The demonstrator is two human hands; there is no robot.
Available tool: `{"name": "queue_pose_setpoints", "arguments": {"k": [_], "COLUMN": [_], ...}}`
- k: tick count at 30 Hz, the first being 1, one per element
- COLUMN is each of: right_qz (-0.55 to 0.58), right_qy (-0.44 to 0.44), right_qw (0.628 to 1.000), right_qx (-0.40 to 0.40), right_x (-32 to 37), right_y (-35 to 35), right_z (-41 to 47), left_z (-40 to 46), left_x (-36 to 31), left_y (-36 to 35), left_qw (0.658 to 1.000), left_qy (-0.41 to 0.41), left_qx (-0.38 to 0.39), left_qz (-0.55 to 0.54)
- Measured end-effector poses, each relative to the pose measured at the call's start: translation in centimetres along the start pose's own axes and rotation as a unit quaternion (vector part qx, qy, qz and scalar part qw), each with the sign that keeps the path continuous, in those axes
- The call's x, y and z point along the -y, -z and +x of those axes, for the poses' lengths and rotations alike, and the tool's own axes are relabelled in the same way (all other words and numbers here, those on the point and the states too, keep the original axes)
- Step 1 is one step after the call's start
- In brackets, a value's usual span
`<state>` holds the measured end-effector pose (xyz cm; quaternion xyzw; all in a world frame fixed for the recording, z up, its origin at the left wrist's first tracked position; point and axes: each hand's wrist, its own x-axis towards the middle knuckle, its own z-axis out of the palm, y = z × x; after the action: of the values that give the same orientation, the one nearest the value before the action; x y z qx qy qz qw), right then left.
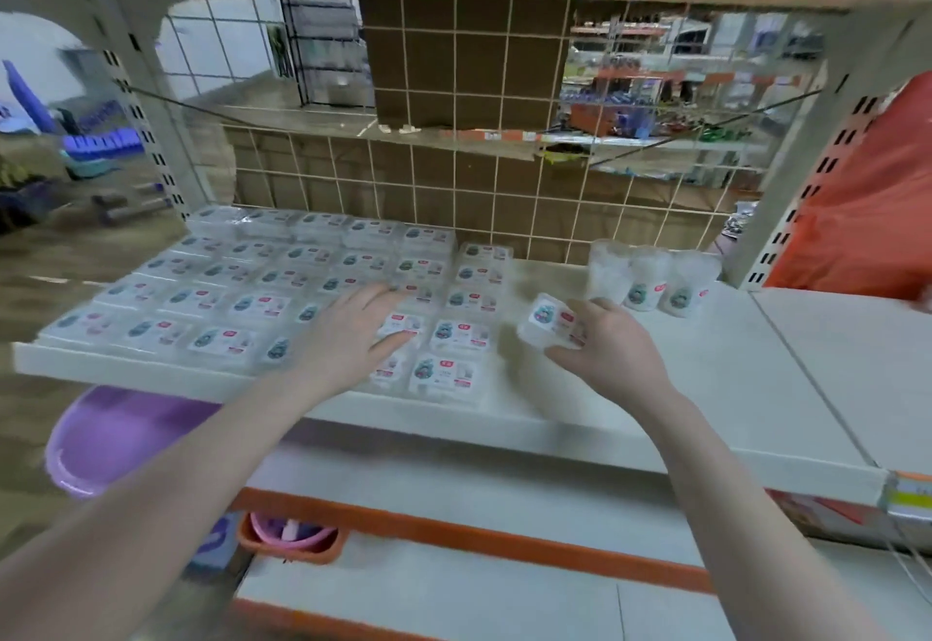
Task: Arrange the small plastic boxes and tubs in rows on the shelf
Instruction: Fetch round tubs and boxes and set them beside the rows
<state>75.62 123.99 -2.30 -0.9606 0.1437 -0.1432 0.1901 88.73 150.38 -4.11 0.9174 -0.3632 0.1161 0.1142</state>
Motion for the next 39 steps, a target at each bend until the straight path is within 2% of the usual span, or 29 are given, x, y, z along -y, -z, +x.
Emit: {"name": "queue_pose_setpoints", "arguments": {"k": [9,14,21,24,33,39], "right_qz": [-0.019,-0.005,0.038,0.065,0.045,0.051], "right_qy": [-0.014,-0.017,-0.007,-0.014,-0.004,-0.007], "right_qw": [1.0,1.0,0.998,0.997,0.998,0.994], "right_qx": [0.012,0.005,0.05,0.034,0.054,0.1], "right_x": [2.7,2.9,3.3,3.2,3.2,3.6], "right_y": [-1.5,-2.6,-3.6,-3.8,-5.0,-6.4], "right_z": [2.7,6.5,12.2,13.8,18.9,20.4], "left_z": [1.5,2.7,3.1,3.3,3.2,3.2], "left_x": [0.5,1.4,2.4,2.6,2.8,3.0], "left_y": [-1.2,-2.2,-3.5,-3.9,-4.3,-4.4], "left_qw": [0.998,0.995,0.991,0.99,0.989,0.989], "left_qy": [0.042,0.071,0.102,0.106,0.107,0.11], "left_qx": [0.038,0.038,0.018,0.013,0.005,0.006], "left_qz": [-0.04,-0.06,-0.083,-0.091,-0.099,-0.101]}}
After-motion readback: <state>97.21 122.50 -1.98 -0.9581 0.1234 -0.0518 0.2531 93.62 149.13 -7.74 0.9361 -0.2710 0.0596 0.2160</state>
